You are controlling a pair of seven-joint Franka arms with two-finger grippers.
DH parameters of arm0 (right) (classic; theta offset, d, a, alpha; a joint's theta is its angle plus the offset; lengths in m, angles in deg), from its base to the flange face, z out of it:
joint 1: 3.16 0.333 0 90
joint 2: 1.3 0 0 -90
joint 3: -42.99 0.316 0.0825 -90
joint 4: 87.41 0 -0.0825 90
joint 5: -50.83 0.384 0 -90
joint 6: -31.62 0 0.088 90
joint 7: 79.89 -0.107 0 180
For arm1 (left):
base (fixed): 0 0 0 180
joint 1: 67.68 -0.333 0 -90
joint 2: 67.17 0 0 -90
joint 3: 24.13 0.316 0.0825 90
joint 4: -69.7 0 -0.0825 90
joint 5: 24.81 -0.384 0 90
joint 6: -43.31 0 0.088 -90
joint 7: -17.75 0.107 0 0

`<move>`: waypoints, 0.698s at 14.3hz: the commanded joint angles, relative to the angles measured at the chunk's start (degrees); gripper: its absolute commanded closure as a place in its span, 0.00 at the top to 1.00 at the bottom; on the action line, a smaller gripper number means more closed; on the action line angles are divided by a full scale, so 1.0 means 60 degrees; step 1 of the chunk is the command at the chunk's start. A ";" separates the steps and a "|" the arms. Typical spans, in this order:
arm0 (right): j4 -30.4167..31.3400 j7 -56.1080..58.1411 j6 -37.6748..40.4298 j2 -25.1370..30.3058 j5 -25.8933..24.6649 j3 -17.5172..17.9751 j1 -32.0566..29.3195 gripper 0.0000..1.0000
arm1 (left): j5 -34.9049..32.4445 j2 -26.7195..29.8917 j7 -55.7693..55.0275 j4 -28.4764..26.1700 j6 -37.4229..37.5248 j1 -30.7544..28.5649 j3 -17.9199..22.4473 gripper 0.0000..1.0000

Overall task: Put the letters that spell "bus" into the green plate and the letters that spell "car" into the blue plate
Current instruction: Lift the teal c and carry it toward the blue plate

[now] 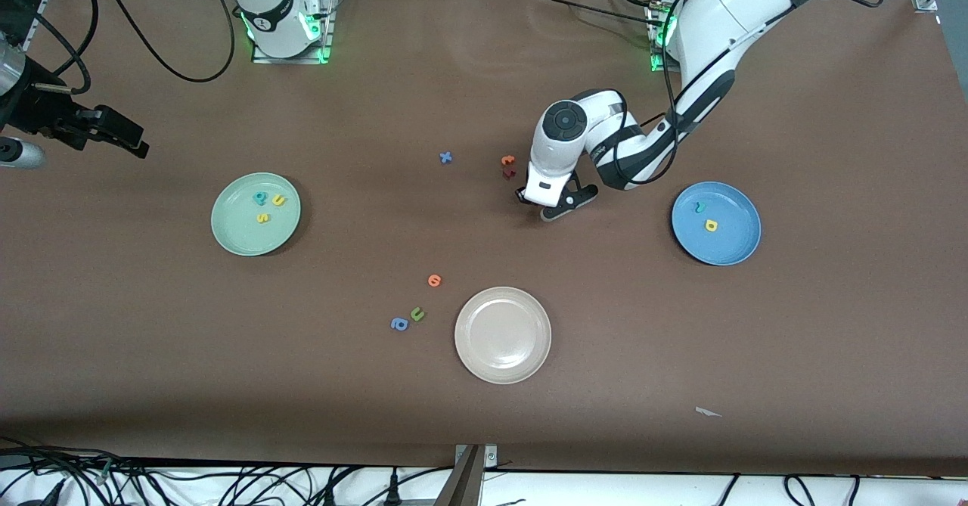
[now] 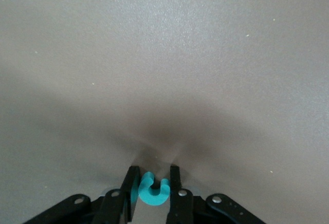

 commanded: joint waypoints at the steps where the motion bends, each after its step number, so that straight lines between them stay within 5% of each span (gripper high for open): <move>1: -0.0225 0.0105 0.0232 -0.0064 0.0175 -0.0038 0.0020 1.00 | -0.0361 0.0020 -0.0162 0.0265 0.0190 -0.0296 0.0067 0.10; 7: -0.0225 0.0105 0.0247 -0.0079 0.0175 -0.0038 0.0020 1.00 | -0.0185 0.0795 0.1985 0.0280 0.1272 -0.1803 -0.0182 0.05; 10: -0.0225 0.0105 0.0247 -0.0079 0.0175 -0.0038 0.0020 1.00 | 0.0123 0.0928 0.3991 0.0280 0.2078 -0.4055 -0.1481 0.05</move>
